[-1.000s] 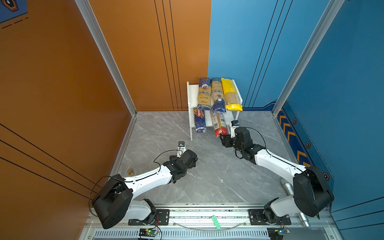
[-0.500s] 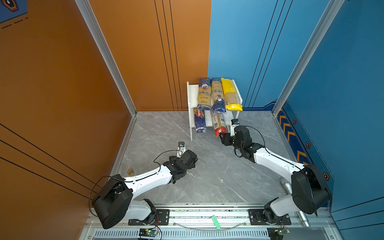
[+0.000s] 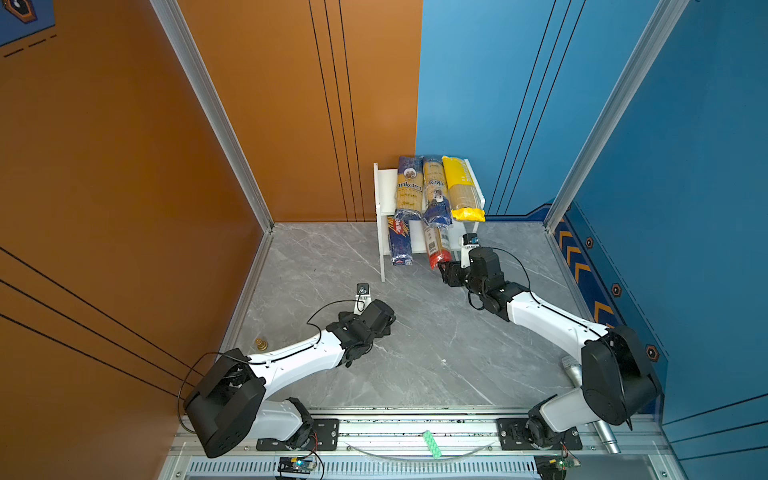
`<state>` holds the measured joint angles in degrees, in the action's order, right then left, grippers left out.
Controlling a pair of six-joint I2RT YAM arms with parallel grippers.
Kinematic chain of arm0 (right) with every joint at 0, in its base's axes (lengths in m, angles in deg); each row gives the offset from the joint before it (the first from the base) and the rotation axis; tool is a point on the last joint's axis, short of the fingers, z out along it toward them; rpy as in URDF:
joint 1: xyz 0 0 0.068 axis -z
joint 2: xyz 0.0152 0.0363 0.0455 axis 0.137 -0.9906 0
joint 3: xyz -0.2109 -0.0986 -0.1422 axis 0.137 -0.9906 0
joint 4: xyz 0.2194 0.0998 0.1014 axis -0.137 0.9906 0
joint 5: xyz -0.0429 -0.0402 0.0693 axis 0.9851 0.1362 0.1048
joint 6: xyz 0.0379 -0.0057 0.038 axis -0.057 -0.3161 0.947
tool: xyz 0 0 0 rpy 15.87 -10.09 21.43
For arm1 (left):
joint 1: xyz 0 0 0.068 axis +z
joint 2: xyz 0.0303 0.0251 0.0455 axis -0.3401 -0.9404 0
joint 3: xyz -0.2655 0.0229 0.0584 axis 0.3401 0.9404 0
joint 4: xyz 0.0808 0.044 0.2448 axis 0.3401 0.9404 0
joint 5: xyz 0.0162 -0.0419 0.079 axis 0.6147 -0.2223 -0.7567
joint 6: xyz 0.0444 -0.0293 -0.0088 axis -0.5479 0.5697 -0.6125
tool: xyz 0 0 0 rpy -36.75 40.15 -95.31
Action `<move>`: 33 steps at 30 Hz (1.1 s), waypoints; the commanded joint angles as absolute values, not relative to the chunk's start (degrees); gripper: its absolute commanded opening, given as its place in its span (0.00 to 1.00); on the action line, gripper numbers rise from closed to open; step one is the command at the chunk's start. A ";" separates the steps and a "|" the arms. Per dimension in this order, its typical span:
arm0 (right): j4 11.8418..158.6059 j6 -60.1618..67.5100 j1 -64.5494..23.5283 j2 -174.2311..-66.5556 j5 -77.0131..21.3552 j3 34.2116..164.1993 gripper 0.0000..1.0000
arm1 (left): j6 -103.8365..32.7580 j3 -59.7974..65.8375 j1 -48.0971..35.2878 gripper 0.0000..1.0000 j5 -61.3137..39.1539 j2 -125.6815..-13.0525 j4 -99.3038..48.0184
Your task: Place and organize the pasta boxes and bags onto the shelf
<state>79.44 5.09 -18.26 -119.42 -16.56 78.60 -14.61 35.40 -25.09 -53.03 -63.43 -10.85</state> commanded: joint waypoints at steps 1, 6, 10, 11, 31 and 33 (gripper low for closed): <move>77.59 5.93 -17.48 -120.11 -16.81 80.92 0.66 | -14.53 34.20 -25.42 0.98 -54.09 -63.21 -8.85; 77.72 6.10 -17.07 -120.48 -17.24 81.41 0.66 | -14.53 34.33 -25.46 0.98 -54.22 -63.13 -8.77; 78.55 5.95 -16.76 -120.07 -17.94 81.55 0.66 | -14.52 34.39 -25.42 0.98 -54.32 -62.90 -8.59; 78.96 5.77 -16.74 -119.84 -18.32 81.51 0.66 | -14.53 34.41 -25.42 0.98 -54.37 -62.81 -8.49; 96.14 -2.02 -13.39 -108.80 -29.30 78.19 0.76 | -20.41 33.21 -22.78 0.98 -55.35 -57.44 -7.36; 97.39 -3.31 -12.38 -107.38 -29.90 77.11 0.77 | -21.78 33.09 -21.77 0.98 -55.44 -56.33 -7.44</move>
<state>93.28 -0.64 -13.62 -109.58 -27.34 78.79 -18.89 34.90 -23.05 -53.93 -58.25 -8.63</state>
